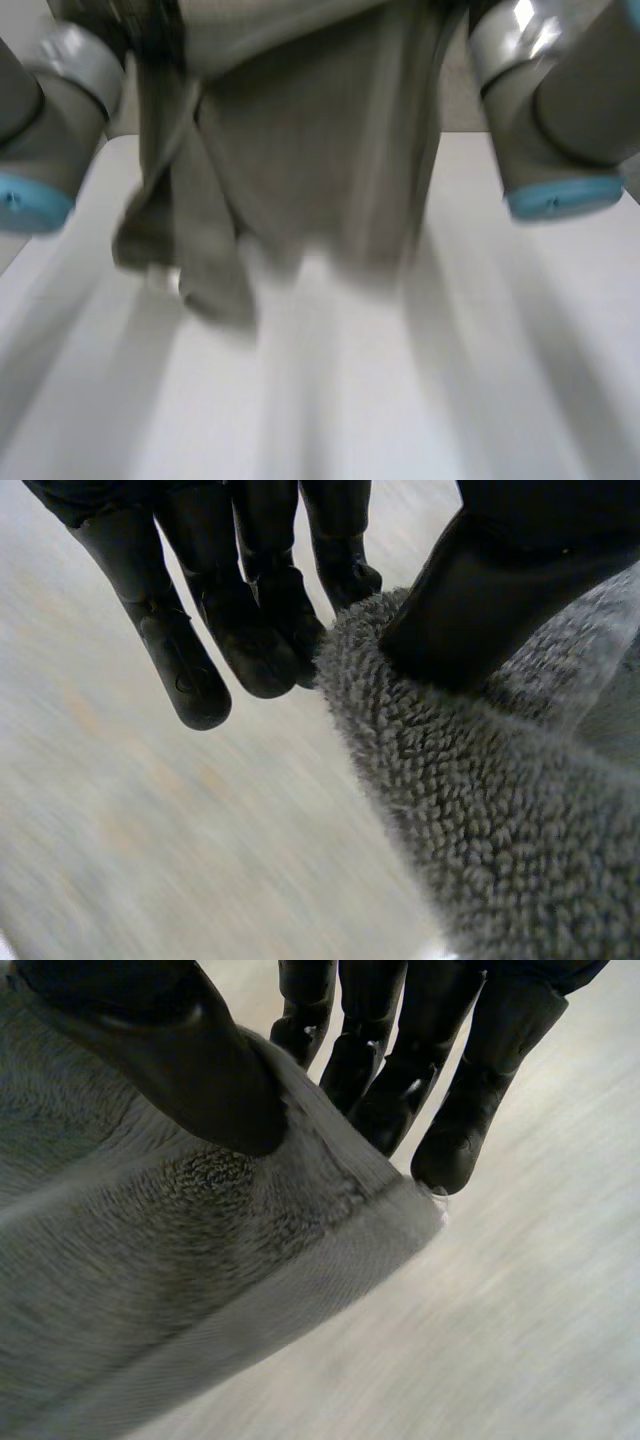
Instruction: Fold the towel.
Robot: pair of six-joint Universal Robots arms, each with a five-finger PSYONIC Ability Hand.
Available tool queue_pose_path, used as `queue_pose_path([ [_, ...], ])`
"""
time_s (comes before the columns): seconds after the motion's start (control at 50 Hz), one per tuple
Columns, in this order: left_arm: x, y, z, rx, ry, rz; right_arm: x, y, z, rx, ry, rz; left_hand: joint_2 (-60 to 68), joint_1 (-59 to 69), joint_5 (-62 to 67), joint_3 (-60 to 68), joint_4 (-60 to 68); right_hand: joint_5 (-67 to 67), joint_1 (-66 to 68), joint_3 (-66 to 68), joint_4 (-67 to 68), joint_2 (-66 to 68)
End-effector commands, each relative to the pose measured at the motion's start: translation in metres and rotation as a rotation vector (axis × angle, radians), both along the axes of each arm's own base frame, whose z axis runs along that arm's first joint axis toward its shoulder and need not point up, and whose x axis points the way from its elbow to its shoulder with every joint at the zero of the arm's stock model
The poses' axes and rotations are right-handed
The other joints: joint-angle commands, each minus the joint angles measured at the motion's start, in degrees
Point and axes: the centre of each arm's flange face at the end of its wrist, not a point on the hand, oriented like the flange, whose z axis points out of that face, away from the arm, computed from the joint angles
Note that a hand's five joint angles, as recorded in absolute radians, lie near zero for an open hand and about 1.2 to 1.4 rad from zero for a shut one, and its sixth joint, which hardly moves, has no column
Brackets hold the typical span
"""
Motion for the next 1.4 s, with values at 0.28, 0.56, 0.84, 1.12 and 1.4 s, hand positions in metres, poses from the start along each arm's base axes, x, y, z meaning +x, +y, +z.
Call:
queue_pose_path([
  [0.28,0.03,-0.02,-0.006,-0.077,0.11,-0.02,-0.013,-0.035,-0.032,0.304,0.24,0.069,-0.1,1.1,0.9,0.4,0.2,3.3,3.9,3.2,3.7,4.2],
  [0.56,0.013,0.026,-0.179,0.345,-0.231,-0.267,-0.005,-0.008,-0.181,0.633,0.484,0.177,-0.1,1.1,0.9,0.4,0.2,3.3,3.9,3.2,3.7,4.2],
  [0.84,0.014,0.039,-0.205,0.323,-0.439,-0.257,-0.042,-0.018,-0.172,0.631,0.445,-0.025,-4.6,-3.3,-3.6,-4.1,-4.3,3.3,3.9,3.2,3.7,4.2],
  [1.12,0.015,0.041,-0.165,0.308,-0.25,-0.181,-0.108,-0.064,-0.192,0.683,0.528,-0.327,-68.7,-67.5,-67.8,-68.2,-68.4,3.3,3.9,3.2,3.7,4.2],
  [1.4,0.036,0.08,-0.179,0.544,-0.259,-0.203,-0.123,-0.067,-0.221,0.755,0.46,-0.336,-64.0,-62.8,-63.0,-63.5,-63.7,3.3,3.9,3.2,3.7,4.2],
])
